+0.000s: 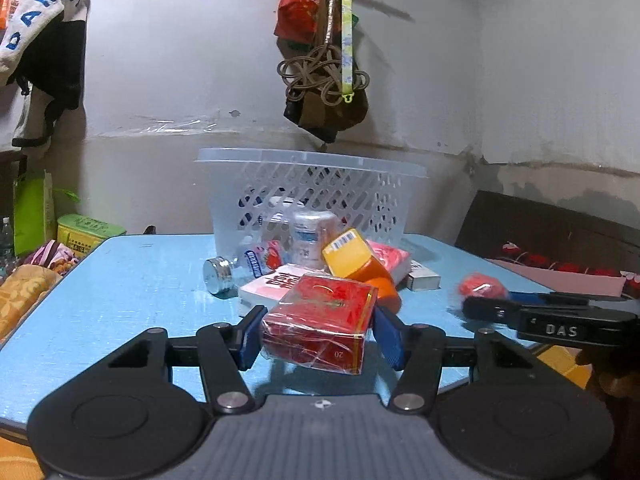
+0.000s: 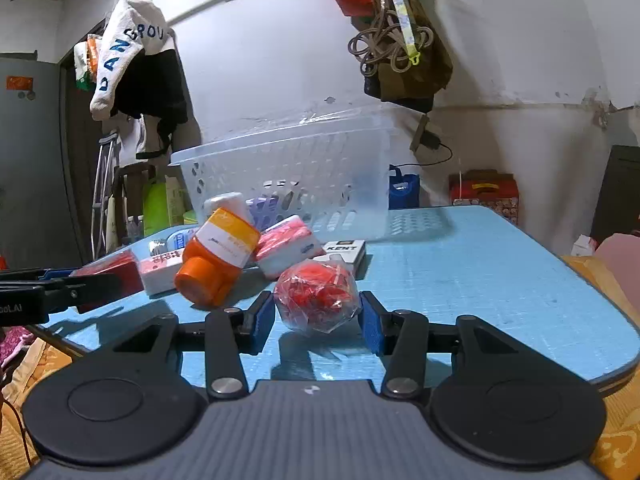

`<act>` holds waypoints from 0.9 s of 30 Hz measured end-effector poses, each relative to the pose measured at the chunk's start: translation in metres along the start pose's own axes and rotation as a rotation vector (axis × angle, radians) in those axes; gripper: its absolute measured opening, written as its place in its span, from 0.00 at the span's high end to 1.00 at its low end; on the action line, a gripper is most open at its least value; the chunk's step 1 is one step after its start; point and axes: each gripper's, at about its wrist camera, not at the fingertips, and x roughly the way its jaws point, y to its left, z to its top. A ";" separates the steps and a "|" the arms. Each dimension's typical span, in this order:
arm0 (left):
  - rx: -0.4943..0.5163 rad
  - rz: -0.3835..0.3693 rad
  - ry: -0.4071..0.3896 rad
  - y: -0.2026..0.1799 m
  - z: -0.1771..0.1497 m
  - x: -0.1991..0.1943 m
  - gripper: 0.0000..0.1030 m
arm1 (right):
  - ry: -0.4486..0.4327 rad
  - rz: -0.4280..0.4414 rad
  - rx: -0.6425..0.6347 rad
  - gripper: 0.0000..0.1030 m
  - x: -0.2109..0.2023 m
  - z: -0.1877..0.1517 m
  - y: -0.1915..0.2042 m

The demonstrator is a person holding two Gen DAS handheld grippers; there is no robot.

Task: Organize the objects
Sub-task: 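Carry the red box and red ball over the basket while both tools release them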

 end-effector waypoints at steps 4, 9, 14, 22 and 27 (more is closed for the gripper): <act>0.001 0.008 0.001 0.001 0.002 0.002 0.41 | 0.003 0.002 0.002 0.52 -0.002 0.001 -0.002; -0.001 0.001 -0.007 0.001 0.003 0.000 0.41 | -0.002 -0.005 -0.005 0.52 -0.005 0.006 -0.002; -0.014 0.009 -0.027 0.009 0.007 -0.005 0.41 | -0.006 -0.006 -0.003 0.52 -0.007 0.011 -0.001; -0.045 0.023 -0.048 0.025 0.012 -0.011 0.41 | -0.008 0.024 0.001 0.52 -0.003 0.030 0.011; -0.058 0.008 -0.060 0.034 0.022 -0.014 0.41 | -0.006 0.034 -0.025 0.52 0.001 0.044 0.016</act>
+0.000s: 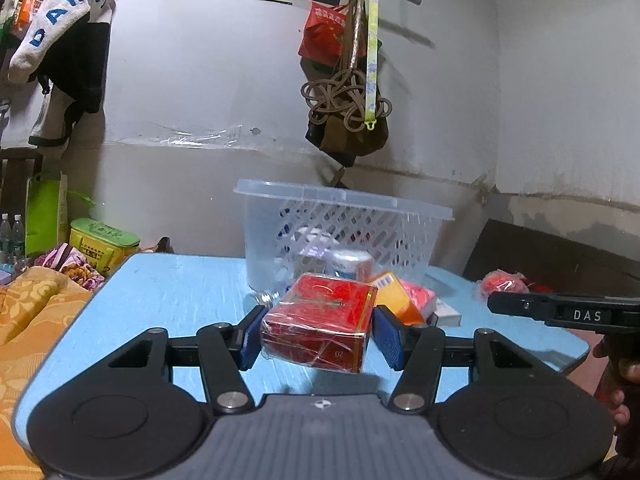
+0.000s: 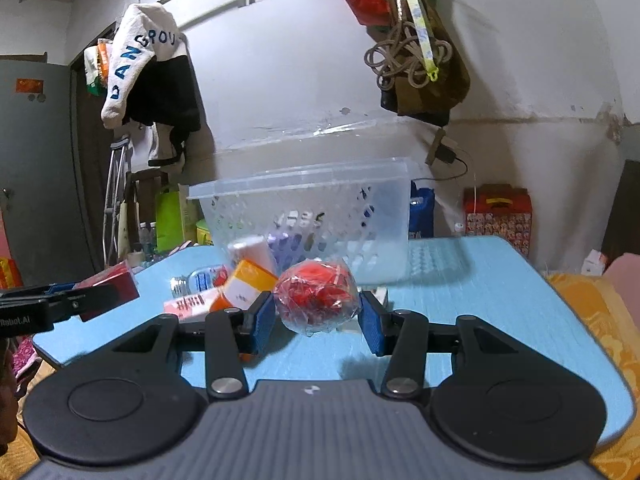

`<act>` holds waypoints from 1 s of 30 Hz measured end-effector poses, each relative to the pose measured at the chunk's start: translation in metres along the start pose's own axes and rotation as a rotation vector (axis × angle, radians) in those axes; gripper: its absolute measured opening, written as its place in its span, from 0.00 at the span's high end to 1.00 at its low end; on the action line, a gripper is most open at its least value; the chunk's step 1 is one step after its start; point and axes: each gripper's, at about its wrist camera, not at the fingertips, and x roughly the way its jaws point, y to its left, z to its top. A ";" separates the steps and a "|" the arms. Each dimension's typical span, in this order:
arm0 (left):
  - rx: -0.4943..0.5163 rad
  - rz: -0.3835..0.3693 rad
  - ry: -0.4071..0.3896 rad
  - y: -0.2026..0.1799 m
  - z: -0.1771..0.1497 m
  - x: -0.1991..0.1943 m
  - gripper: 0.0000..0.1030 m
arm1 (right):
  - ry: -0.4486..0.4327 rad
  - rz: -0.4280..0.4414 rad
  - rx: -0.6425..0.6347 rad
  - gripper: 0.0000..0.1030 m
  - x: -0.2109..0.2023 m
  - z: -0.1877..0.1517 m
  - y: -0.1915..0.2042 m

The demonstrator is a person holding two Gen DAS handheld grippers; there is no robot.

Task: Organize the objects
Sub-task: 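Carry the red box and red ball over the basket while both tools release them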

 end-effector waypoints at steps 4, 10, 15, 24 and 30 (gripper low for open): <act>0.008 -0.005 -0.023 0.007 0.017 0.001 0.41 | -0.021 0.006 -0.020 0.52 0.000 0.019 0.001; 0.036 -0.009 -0.073 0.006 0.058 0.005 0.42 | -0.061 0.036 -0.029 0.52 0.007 0.061 -0.003; 0.097 -0.042 -0.122 -0.013 0.112 0.020 0.42 | -0.089 0.044 -0.065 0.52 0.032 0.114 -0.001; 0.079 0.017 0.142 -0.018 0.184 0.161 0.42 | 0.125 -0.019 -0.094 0.52 0.140 0.152 -0.012; 0.061 0.055 0.229 -0.013 0.183 0.210 0.13 | 0.151 -0.015 -0.098 0.23 0.158 0.145 -0.013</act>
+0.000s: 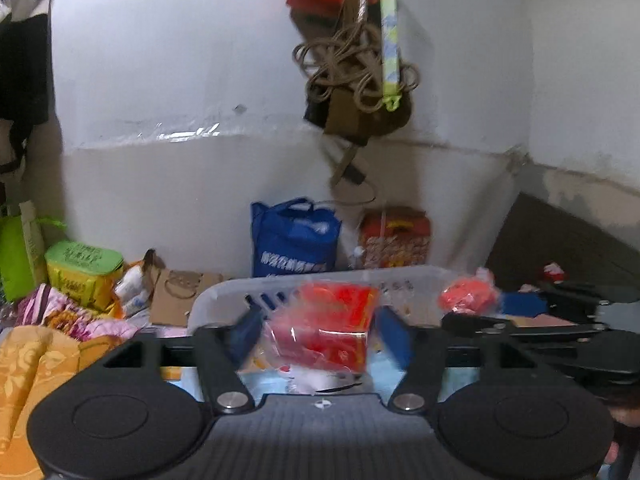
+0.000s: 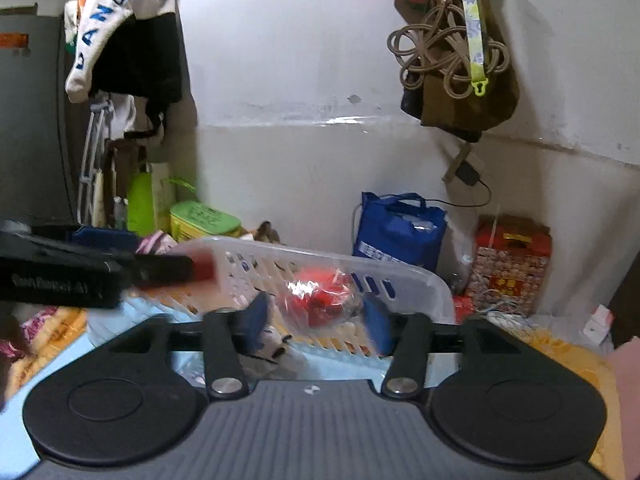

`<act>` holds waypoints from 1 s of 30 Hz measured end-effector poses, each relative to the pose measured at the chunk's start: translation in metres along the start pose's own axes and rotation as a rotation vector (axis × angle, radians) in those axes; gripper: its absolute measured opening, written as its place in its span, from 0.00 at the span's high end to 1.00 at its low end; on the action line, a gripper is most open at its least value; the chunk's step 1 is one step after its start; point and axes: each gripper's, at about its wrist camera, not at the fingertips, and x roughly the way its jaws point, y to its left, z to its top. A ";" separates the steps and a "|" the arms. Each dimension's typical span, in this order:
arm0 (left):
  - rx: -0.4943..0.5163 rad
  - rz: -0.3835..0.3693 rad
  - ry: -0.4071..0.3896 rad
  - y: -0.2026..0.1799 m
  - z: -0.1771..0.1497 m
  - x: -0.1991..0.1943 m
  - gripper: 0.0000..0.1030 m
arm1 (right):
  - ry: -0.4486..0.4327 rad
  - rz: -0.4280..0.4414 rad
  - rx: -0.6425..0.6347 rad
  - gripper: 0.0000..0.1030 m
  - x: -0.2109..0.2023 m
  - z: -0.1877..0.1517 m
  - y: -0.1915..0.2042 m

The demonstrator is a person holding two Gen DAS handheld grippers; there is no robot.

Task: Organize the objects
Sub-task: 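Carry the red box and red ball over the basket while both tools release them, then grasp the pink tissue pack with the left tool while the right tool grasps the white KENT box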

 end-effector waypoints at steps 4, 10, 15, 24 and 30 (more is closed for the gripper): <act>-0.031 0.034 -0.059 0.014 -0.011 -0.014 0.00 | -0.126 -0.067 0.019 0.00 -0.037 -0.011 -0.002; -0.055 0.021 -0.091 0.023 -0.086 -0.085 0.00 | -0.064 -0.025 0.112 0.00 -0.085 -0.097 -0.015; -0.130 -0.071 0.009 0.029 -0.157 -0.086 0.02 | 0.083 -0.057 0.140 0.00 -0.073 -0.146 -0.020; -0.090 -0.038 0.051 0.026 -0.190 -0.074 0.03 | 0.194 -0.027 0.032 0.14 -0.046 -0.145 0.002; -0.055 -0.039 0.073 0.015 -0.189 -0.063 0.03 | 0.197 -0.017 0.047 0.26 -0.045 -0.150 0.001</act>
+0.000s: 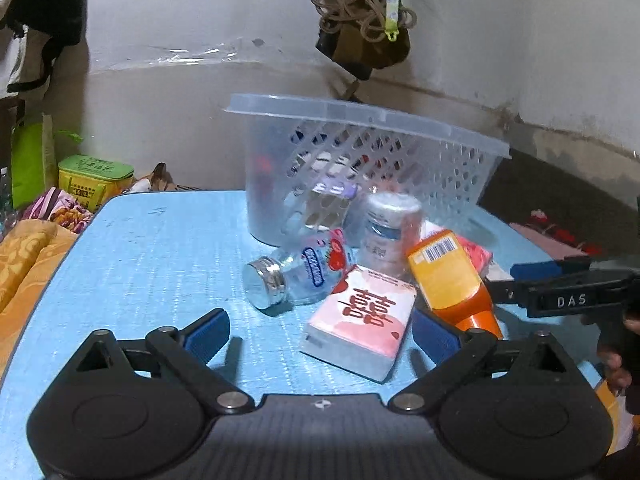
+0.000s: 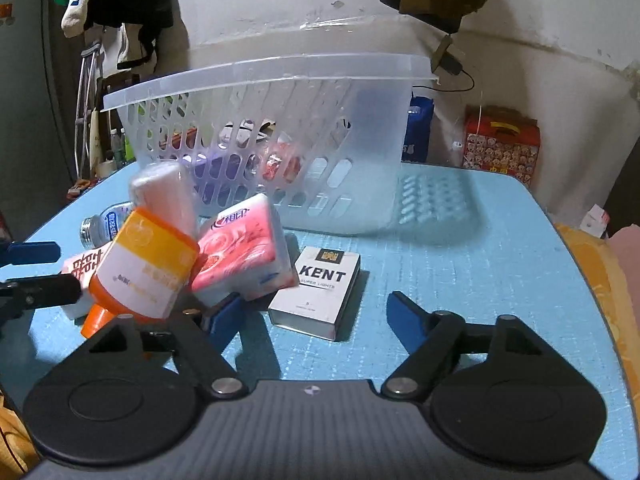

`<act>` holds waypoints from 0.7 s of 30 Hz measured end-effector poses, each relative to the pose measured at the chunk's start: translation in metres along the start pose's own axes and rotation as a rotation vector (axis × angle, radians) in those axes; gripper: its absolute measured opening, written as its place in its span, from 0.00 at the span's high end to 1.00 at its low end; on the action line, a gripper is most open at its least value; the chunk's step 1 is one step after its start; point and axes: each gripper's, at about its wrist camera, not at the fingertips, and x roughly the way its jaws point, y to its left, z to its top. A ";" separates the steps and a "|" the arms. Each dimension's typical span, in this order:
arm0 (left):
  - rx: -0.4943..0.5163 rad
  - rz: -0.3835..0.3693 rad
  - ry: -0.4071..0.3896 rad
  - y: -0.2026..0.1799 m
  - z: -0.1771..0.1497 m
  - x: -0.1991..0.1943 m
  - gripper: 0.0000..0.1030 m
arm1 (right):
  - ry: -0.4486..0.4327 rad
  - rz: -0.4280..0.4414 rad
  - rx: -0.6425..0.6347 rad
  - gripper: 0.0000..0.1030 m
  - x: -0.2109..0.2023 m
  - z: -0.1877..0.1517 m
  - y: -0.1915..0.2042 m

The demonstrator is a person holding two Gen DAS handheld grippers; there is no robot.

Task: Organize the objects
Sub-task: 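Grasp the pink tissue pack with the left tool while the right tool grasps the white KENT box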

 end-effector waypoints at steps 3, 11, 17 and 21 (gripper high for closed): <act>0.018 0.000 0.014 -0.010 0.001 0.008 0.03 | -0.012 -0.014 -0.031 0.37 0.000 -0.003 0.003; 0.109 0.065 0.021 -0.031 -0.011 0.011 0.28 | -0.051 0.004 0.001 0.58 -0.005 -0.005 -0.001; 0.088 0.056 -0.009 -0.024 -0.015 0.003 0.36 | -0.060 0.023 0.026 0.58 -0.004 -0.005 -0.006; 0.097 0.069 -0.027 -0.024 -0.020 -0.001 0.36 | -0.062 0.021 0.022 0.58 -0.003 -0.005 -0.005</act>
